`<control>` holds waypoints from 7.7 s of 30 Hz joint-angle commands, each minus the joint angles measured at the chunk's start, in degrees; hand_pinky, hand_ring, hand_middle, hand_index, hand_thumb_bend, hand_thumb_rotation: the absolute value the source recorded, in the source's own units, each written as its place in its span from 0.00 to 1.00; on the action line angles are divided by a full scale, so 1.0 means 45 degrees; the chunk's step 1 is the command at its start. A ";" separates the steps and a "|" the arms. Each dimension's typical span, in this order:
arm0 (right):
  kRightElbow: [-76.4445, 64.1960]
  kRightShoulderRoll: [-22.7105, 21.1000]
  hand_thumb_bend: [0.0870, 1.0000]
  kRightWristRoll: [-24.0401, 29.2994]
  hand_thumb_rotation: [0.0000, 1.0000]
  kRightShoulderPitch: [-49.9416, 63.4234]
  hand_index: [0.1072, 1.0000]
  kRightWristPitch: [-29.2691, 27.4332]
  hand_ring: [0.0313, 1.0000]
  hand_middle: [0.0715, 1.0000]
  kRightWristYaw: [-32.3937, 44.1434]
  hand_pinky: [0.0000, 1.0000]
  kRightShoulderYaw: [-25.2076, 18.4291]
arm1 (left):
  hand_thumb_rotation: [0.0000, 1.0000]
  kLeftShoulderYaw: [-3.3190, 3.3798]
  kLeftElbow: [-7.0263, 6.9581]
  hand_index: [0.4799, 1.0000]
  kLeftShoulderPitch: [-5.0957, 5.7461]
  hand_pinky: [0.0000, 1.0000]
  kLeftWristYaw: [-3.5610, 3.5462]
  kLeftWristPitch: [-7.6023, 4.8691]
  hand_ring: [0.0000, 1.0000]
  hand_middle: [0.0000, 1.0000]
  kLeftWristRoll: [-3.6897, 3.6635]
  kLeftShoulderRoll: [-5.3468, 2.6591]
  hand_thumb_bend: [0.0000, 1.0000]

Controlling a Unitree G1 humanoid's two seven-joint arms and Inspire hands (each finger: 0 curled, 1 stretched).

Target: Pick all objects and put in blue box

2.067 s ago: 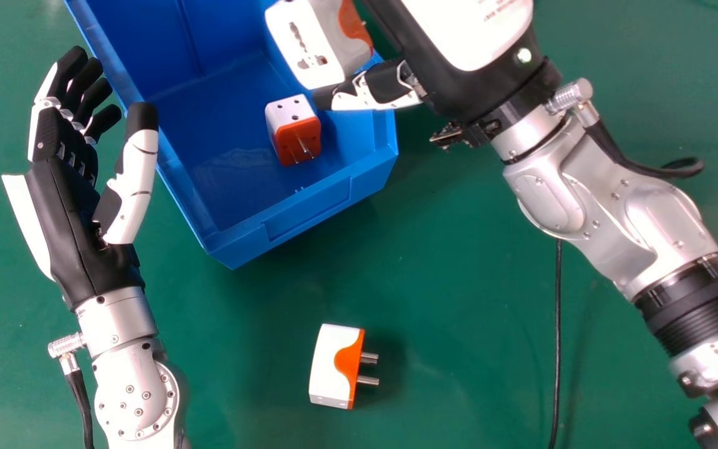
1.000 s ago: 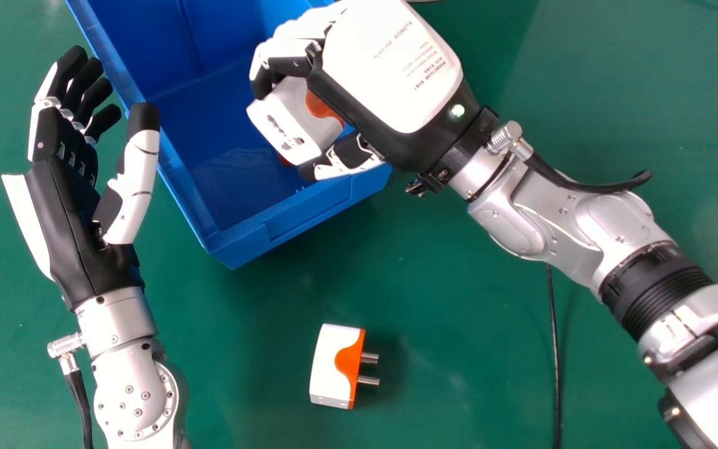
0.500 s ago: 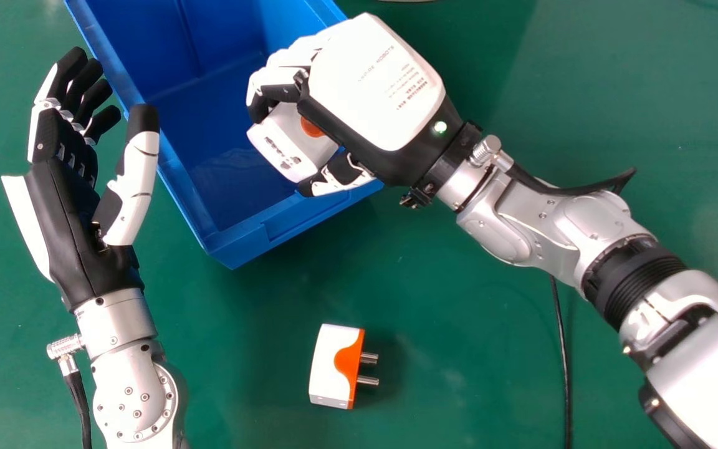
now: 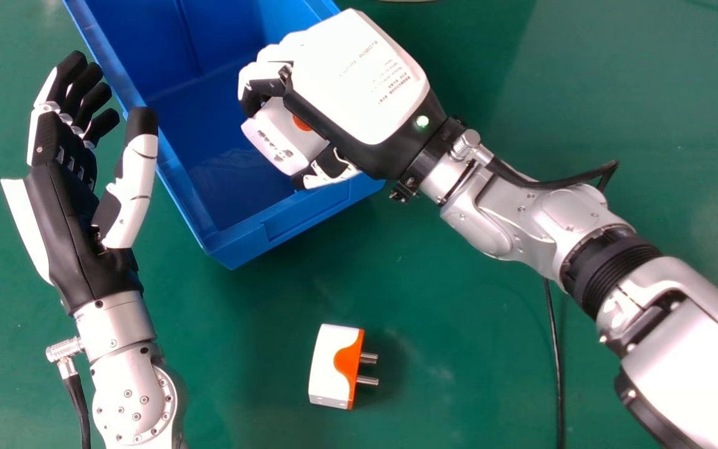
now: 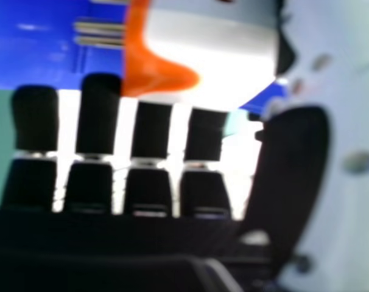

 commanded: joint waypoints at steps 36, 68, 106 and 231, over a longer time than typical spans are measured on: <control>0.1549 0.1835 0.45 -0.0304 0.00 -0.1048 0.44 0.3292 0.44 0.51 0.1472 0.31 0.1852 | 0.47 0.0068 0.0089 0.63 -0.0315 0.78 -0.0200 -0.0292 0.80 0.82 -0.0020 0.0203 0.67; 0.0203 0.1544 0.79 0.0387 0.14 -0.0223 0.93 0.4141 1.00 1.00 0.0642 0.95 0.1412 | 0.45 0.0070 0.0022 0.63 -0.0125 0.76 -0.0153 -0.0463 0.80 0.82 0.0102 0.0125 0.66; -1.7343 -0.1077 0.74 0.4491 0.28 1.0511 1.00 0.6227 0.99 1.00 0.8717 0.89 -0.4198 | 0.47 -0.0089 -0.0117 0.62 0.0233 0.78 -0.0054 -0.0388 0.79 0.82 0.0224 0.0072 0.67; -1.7241 -0.0127 0.89 -0.2925 0.39 1.5253 0.75 0.8930 0.74 0.77 1.0074 0.58 -0.0309 | 0.47 -0.0085 -0.1193 0.62 0.0724 0.78 -0.0836 0.0445 0.80 0.82 -0.0221 0.0030 0.69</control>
